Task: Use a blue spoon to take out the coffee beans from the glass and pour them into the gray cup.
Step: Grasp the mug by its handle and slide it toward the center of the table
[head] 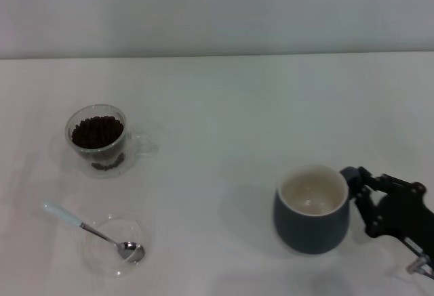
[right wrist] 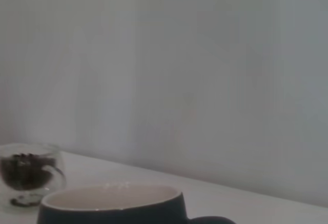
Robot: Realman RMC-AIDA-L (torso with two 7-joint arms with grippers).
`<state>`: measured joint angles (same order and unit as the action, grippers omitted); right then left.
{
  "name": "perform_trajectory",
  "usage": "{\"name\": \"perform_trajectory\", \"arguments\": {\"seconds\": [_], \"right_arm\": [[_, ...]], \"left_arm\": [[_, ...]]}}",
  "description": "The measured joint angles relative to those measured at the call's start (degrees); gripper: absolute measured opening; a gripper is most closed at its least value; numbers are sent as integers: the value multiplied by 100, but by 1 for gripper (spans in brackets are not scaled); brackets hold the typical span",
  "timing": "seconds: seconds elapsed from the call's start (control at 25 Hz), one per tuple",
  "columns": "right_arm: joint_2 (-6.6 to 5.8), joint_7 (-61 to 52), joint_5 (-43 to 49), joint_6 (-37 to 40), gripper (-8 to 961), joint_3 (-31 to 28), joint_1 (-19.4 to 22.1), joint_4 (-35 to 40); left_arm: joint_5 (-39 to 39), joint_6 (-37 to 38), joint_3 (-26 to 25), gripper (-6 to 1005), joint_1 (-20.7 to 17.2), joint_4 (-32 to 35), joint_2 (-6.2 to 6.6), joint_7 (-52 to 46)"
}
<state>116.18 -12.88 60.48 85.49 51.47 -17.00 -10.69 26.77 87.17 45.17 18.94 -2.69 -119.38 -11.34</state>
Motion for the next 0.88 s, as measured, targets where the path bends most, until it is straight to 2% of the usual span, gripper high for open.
{"name": "perform_trajectory", "arguments": {"seconds": [0.28, 0.48, 0.6, 0.88], "right_arm": [[0, 96, 1730, -240, 125, -1380, -369, -233], [0, 410, 2587, -351, 125, -2095, -512, -459], [0, 511, 2904, -486, 124, -2317, -582, -553], [0, 706, 3001, -689, 124, -2354, -652, -648]], "left_arm": [[17, 131, 9, 621, -18, -41, -10, 0], [29, 192, 19, 621, -23, -52, -14, 0], [33, 218, 27, 621, -23, -65, -15, 0], [39, 255, 38, 621, -56, -97, -15, 0]]}}
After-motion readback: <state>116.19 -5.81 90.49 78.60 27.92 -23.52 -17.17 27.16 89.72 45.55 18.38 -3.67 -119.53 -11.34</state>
